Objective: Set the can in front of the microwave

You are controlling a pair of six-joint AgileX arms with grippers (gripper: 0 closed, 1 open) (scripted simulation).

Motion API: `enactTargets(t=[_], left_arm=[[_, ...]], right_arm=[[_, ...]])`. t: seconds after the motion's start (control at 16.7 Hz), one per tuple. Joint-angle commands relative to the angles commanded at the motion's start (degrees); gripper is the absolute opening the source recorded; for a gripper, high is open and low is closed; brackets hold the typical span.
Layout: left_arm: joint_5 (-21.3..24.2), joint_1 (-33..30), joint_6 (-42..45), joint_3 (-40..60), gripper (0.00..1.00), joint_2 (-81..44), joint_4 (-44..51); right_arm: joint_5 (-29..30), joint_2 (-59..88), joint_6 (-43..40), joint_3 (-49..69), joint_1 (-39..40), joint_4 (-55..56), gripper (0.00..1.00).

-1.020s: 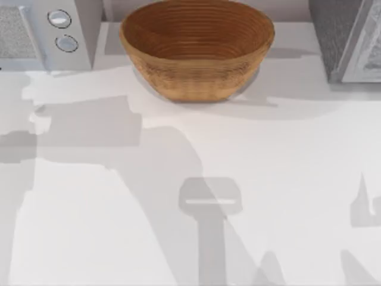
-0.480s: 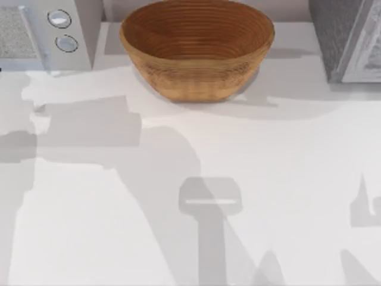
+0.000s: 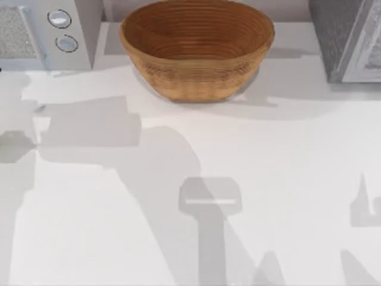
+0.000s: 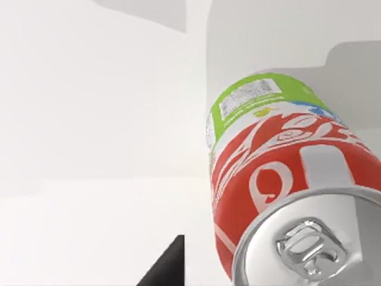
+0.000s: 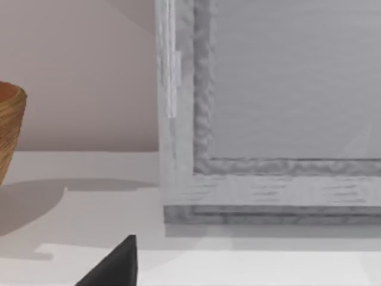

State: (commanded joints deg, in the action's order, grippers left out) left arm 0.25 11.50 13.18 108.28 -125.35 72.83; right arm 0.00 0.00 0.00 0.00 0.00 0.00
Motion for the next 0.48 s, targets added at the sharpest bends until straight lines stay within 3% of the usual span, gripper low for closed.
enactTargets(t=[0.48], left_arm=[[0.0, 0.0, 0.0, 0.0, 1.0, 0.0, 0.0]], right_arm=[[0.0, 0.0, 0.0, 0.0, 0.0, 0.0, 1.0]])
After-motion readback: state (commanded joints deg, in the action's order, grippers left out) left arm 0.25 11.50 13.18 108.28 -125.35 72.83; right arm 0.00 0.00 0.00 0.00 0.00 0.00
